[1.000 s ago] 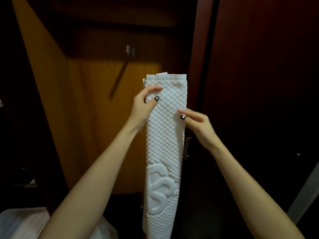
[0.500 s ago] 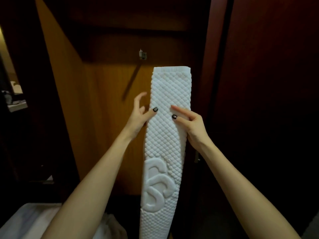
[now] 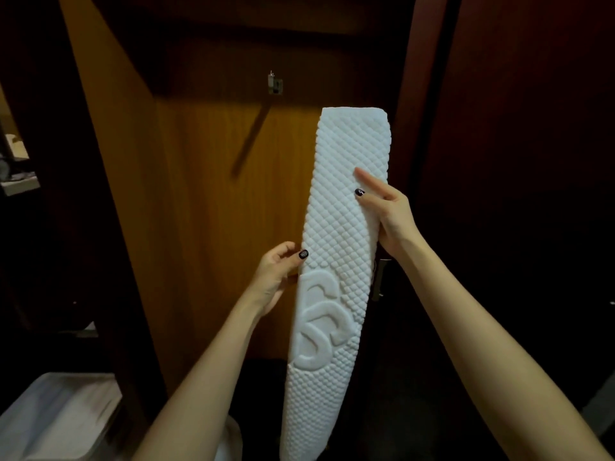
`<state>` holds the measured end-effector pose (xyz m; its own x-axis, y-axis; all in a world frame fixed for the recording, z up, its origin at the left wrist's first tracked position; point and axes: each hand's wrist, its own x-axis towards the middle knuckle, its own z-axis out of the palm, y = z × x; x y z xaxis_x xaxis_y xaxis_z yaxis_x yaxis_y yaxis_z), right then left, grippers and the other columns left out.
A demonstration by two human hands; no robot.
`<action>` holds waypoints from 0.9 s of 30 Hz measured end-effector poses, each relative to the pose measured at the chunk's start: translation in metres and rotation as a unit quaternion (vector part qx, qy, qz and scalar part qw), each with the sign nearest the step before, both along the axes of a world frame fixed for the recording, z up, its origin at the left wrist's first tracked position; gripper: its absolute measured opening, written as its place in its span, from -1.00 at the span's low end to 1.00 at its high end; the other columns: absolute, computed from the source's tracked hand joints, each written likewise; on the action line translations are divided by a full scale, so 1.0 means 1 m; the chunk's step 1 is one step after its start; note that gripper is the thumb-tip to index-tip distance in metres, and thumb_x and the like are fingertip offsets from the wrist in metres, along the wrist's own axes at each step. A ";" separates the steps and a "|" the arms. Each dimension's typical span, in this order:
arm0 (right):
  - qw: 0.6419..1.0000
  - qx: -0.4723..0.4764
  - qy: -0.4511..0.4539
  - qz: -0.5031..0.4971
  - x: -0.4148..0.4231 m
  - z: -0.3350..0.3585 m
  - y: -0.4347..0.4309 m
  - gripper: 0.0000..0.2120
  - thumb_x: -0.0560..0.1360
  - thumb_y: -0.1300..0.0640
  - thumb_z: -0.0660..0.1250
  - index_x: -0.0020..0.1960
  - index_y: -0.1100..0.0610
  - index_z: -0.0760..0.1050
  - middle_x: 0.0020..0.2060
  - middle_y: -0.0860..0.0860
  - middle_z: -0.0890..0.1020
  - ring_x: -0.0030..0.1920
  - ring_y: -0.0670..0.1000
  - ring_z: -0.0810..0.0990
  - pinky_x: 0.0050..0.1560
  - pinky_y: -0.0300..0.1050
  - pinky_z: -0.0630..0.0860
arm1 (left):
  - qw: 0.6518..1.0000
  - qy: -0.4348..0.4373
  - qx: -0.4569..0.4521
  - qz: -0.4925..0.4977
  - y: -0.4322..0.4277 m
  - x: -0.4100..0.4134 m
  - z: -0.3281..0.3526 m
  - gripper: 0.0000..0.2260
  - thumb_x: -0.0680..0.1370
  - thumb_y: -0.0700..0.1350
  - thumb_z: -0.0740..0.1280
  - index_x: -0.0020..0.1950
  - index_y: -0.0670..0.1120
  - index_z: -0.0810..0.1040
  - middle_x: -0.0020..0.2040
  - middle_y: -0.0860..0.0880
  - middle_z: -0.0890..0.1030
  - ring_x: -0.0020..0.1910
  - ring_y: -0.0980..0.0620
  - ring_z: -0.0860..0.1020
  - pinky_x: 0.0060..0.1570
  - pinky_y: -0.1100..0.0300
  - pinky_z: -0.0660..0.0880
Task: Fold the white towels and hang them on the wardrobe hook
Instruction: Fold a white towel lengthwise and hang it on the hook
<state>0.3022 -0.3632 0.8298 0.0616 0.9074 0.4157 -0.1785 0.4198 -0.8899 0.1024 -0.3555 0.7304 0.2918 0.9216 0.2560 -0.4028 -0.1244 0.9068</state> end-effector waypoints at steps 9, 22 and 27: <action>0.997 -0.073 0.001 0.008 0.012 -0.017 0.004 -0.59 0.50 0.37 0.30 0.31 0.09 0.51 0.16 -0.02 0.60 0.11 0.05 0.65 0.02 -0.08 0.61 | 0.991 0.127 0.034 0.032 -0.004 0.011 -0.015 -0.83 0.48 -0.33 0.37 -0.26 -0.15 0.46 -0.29 -0.05 0.51 -0.41 0.17 0.41 -0.45 0.42 0.25; 0.998 -0.039 -0.021 -0.049 0.022 0.008 -0.002 -0.74 0.51 0.39 0.27 0.10 0.16 0.60 0.04 0.00 0.65 -0.03 -0.06 0.67 -0.08 -0.19 0.59 | 0.979 0.083 0.160 0.090 -0.026 0.020 0.015 -0.49 0.46 -0.37 0.39 0.16 0.21 0.45 -0.15 0.04 0.46 -0.18 0.15 0.46 -0.11 0.30 0.46; 0.995 -0.005 -0.064 -0.078 0.023 0.013 0.000 -0.74 0.52 0.34 0.29 0.15 0.14 0.59 0.13 0.02 0.62 0.10 0.03 0.64 0.04 -0.10 0.60 | 0.971 0.137 0.196 0.012 -0.033 0.017 0.037 -0.62 0.53 -0.32 0.31 0.28 0.03 0.50 0.20 -0.13 0.54 0.13 0.24 0.53 0.08 0.35 0.46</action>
